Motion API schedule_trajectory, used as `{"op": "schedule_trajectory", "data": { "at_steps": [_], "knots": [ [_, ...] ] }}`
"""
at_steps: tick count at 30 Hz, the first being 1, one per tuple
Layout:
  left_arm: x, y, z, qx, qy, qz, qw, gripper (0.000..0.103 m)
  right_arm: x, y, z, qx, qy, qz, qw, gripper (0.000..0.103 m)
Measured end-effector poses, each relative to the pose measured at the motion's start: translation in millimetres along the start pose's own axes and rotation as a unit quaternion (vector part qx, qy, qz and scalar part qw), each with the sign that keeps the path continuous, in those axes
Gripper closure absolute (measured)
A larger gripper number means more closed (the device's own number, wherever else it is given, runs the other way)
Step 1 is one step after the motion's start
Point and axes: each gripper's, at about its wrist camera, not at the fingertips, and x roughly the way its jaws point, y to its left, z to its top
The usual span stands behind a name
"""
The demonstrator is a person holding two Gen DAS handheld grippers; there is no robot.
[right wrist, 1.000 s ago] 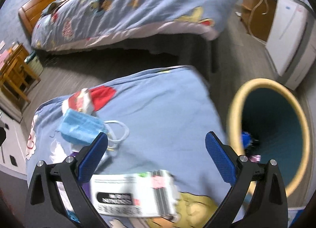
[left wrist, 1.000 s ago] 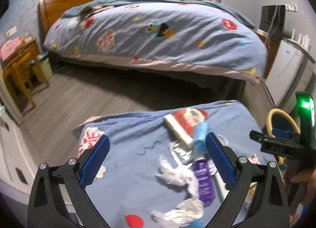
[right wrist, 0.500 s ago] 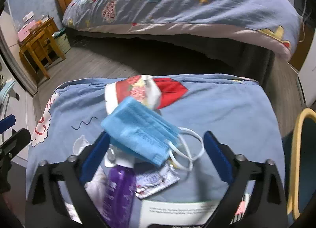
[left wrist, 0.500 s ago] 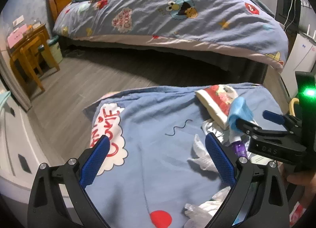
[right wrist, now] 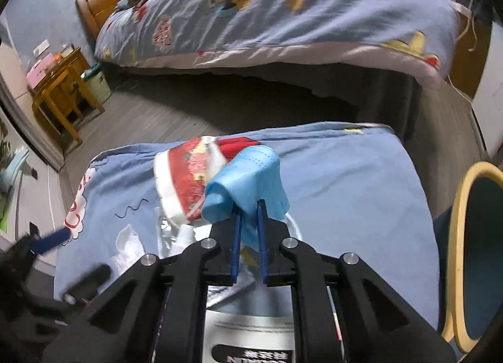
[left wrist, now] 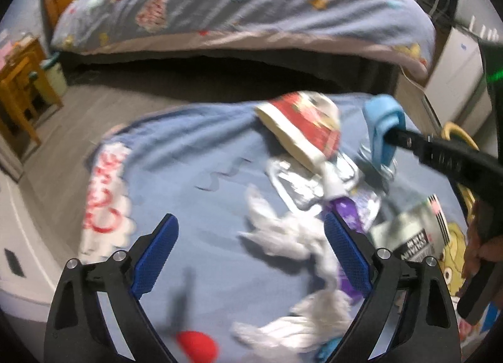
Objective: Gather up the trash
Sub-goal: 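Grasp the white tissue with the left tool while the right tool grasps the blue cloth, then lift the tissue and blue cloth and carry them toward the bin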
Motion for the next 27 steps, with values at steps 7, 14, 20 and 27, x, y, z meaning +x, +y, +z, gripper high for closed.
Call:
{"op": "schedule_trajectory", "data": {
  "at_steps": [7, 14, 20, 27],
  "knots": [
    [31.2, -23.1, -9.2, 0.023, 0.072, -0.013, 0.997, 0.036, -7.4, -16.4, -0.2, -0.004, 0.001, -0.013, 1.0, 0.094],
    [27.1, -26.5, -9.1, 0.026, 0.074, -0.034, 0.9963, 0.077, -20.8, -26.1, 3.7, 0.002, -0.003, -0.016, 1.0, 0.094],
    [2.3, -25.8, -3.5, 0.023, 0.041, -0.032, 0.9984, 0.087, -41.4, -31.7, 8.6, 0.002, -0.01, -0.024, 1.0, 0.094],
    [-42.9, -32.0, 12.6, 0.015, -0.025, -0.041, 0.9988, 0.088, -70.9, -37.8, 14.6, 0.009, -0.025, -0.032, 0.999, 0.094]
  ]
}}
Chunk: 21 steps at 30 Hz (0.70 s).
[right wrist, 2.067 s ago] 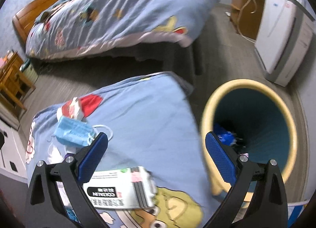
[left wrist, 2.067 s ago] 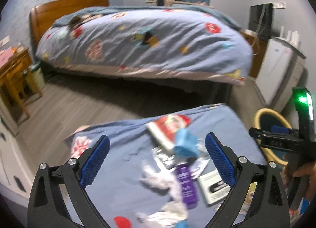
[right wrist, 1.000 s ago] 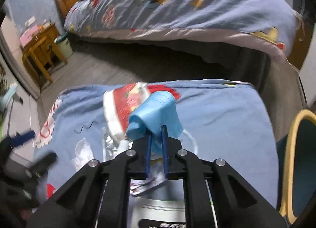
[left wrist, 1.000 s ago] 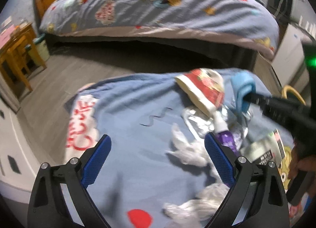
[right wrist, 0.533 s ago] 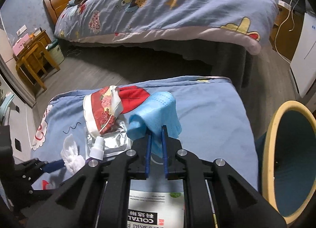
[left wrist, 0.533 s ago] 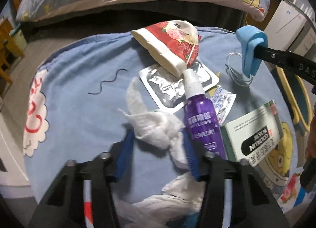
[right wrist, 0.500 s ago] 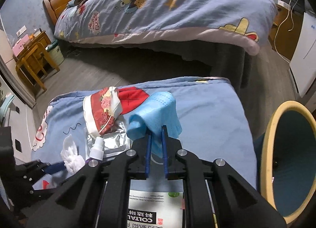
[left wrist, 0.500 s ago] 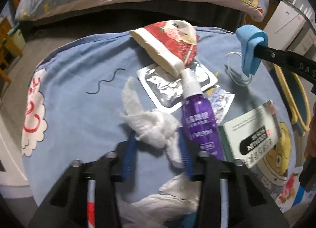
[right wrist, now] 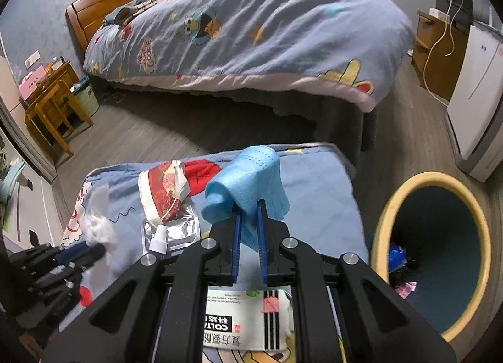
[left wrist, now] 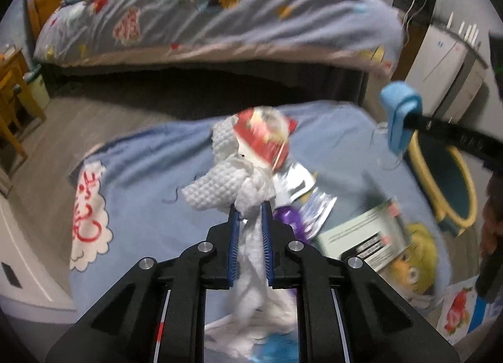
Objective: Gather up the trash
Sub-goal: 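Lift the tissue and blue cloth and carry them toward the bin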
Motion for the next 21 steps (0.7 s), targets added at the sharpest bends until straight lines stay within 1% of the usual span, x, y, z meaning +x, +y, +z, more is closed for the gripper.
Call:
{"op": "schedule_trajectory", "data": {
  "at_steps": [2, 4, 10, 13, 16, 18, 21],
  "knots": [
    [-15.6, -7.8, 5.4, 0.012, -0.023, 0.0, 0.9997, 0.088, -12.4, -5.0, 2.2, 0.005, -0.007, -0.004, 1.0, 0.094],
    [-23.3, -15.1, 14.8, 0.029, -0.043, -0.003, 0.9986, 0.088, -23.6, -9.9, 4.1, 0.01, -0.015, -0.006, 1.0, 0.094],
    [-49.8, -45.1, 26.0, 0.048, -0.079, -0.028, 0.9953, 0.088, -56.0, -32.8, 5.9, 0.032, -0.03, -0.024, 0.999, 0.094],
    [-58.7, -61.8, 28.9, 0.062, -0.091, -0.04, 0.9931, 0.088, -72.4, -49.2, 5.9, 0.055, -0.038, -0.028, 0.997, 0.094],
    [-65.3, -77.3, 29.2, 0.071, -0.098, -0.054, 0.9912, 0.088, -86.5, -65.0, 2.4, 0.067, -0.043, -0.041, 0.996, 0.094],
    [-67.4, -88.3, 29.5, 0.079, -0.099, -0.06, 0.9901, 0.088, -93.2, -76.2, 0.8, 0.075, -0.039, -0.052, 0.995, 0.094],
    [-67.2, -102.0, 29.3, 0.09, -0.098, -0.066, 0.9889, 0.088, -106.9, -90.7, -0.4, 0.091, -0.052, -0.059, 0.993, 0.094]
  ]
}}
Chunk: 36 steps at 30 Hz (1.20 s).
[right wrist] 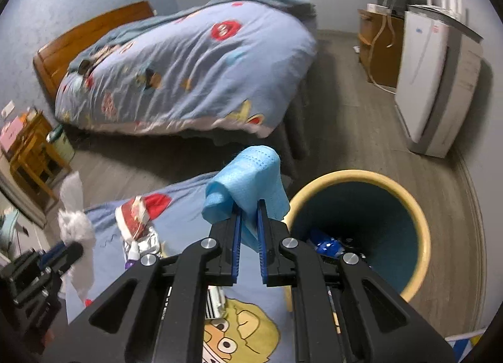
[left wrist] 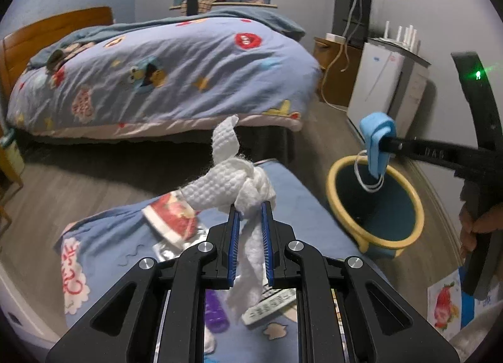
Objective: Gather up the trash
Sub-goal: 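Lift the tissue and blue cloth and carry them toward the bin, then open both tools over the yellow bin to drop tissue and cloth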
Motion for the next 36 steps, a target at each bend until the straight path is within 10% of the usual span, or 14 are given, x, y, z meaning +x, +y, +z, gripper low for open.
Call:
{"op": "schedule_trajectory", "data": {
  "at_steps": [36],
  "knots": [
    [74.6, -127.3, 7.9, 0.076, 0.037, -0.059, 0.9947, 0.088, 25.4, -143.6, -26.4, 0.092, 0.041, -0.047, 0.994, 0.094]
  ]
}}
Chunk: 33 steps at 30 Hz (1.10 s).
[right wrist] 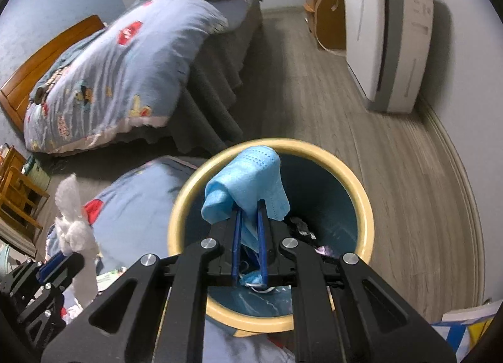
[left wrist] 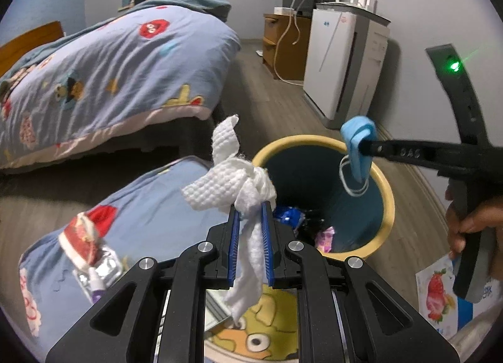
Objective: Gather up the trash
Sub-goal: 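Open both tools over the yellow bin to drop tissue and cloth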
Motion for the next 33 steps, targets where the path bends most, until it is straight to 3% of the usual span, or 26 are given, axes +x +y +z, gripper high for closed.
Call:
{"op": "schedule_trajectory", "data": {
  "at_steps": [18, 20, 22, 25, 27, 32, 33],
  "knots": [
    [62.3, -52.3, -1.6, 0.038, 0.04, -0.058, 0.9968, 0.085, 40.5, -36.7, -9.2, 0.039, 0.056, -0.007, 0.998, 0.093],
    [64.6, -56.5, -4.5, 0.044, 0.042, -0.061, 0.9962, 0.081, 42.9, -36.9, -9.4, 0.04, 0.058, -0.007, 0.997, 0.087],
    [65.7, -57.6, -6.3, 0.049, 0.044, -0.061, 0.996, 0.078, 43.8, -36.7, -8.9, 0.042, 0.058, -0.009, 0.997, 0.069],
    [65.6, -57.5, -8.0, 0.05, 0.045, -0.06, 0.996, 0.068, 43.6, -36.2, -7.1, 0.045, 0.054, -0.01, 0.997, 0.055],
    [63.9, -55.2, -8.1, 0.047, 0.04, -0.056, 0.9965, 0.052, 42.9, -35.9, -6.8, 0.045, 0.052, -0.01, 0.998, 0.052],
    [58.4, -49.8, -6.6, 0.037, 0.032, -0.043, 0.9979, 0.028, 39.8, -35.1, -6.7, 0.049, 0.05, -0.014, 0.997, 0.036],
    [56.4, -48.6, -6.2, 0.035, 0.029, -0.039, 0.9982, 0.023, 38.2, -34.7, -6.0, 0.051, 0.05, -0.014, 0.997, 0.028]
  ]
}}
